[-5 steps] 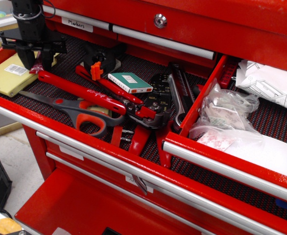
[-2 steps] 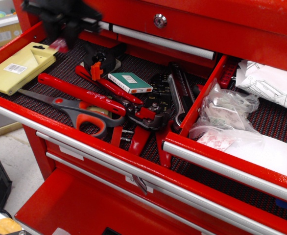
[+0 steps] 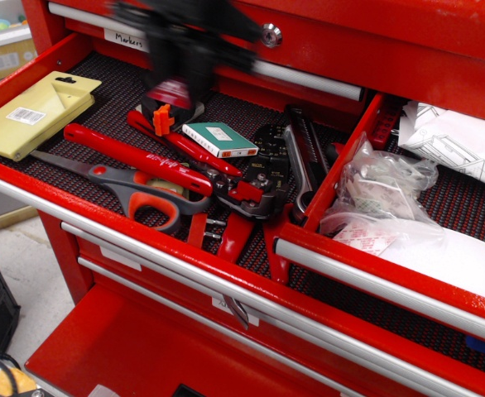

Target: Pick up glue and put into drawer

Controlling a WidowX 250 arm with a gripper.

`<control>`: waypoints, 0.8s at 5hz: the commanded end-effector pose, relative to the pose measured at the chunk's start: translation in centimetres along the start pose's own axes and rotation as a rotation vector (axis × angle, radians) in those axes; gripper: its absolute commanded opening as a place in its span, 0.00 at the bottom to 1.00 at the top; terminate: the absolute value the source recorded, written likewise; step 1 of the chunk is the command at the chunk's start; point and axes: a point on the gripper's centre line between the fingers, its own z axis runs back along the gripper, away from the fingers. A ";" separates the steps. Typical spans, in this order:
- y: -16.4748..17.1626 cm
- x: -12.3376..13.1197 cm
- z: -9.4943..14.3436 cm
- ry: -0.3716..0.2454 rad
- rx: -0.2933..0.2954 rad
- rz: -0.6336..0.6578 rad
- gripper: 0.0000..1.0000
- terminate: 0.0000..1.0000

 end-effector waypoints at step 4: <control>-12.5 0.7 5.2 -0.106 0.058 -0.160 1.00 0.00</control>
